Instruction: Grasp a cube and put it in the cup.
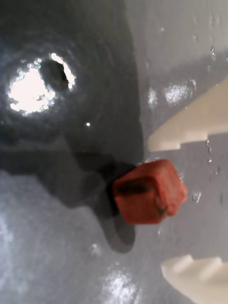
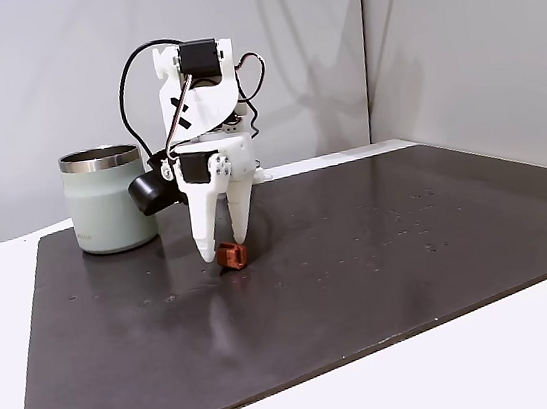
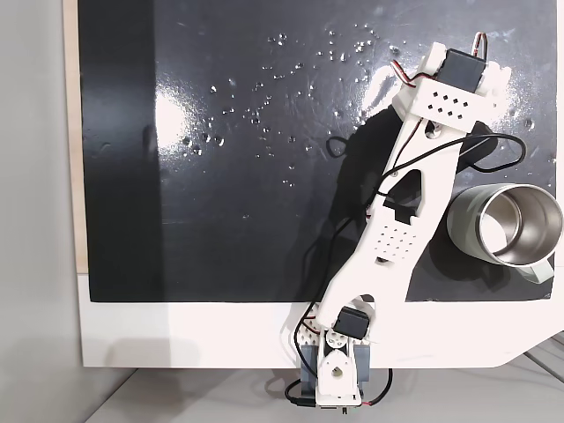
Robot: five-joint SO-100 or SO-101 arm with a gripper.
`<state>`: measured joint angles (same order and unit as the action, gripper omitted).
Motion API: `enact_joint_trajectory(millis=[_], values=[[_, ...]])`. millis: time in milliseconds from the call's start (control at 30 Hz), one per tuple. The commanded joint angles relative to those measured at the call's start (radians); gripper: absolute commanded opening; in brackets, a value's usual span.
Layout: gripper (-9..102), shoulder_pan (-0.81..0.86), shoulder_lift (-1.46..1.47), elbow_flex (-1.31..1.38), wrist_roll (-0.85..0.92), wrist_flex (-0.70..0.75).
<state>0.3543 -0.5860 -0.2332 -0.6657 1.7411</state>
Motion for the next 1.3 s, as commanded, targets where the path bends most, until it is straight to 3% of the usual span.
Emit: enact_joint_trajectory(millis=[0, 433, 900, 1267], values=[[25, -0.009, 0.002, 0.077, 0.003, 0.017], [23, -0.026, 0.095, 0.158, 0.006, 0.017], [7, -0.020, 0.087, 0.158, 0.000, 0.023], [5, -0.032, -0.051, 0.100, 0.009, 0.021]])
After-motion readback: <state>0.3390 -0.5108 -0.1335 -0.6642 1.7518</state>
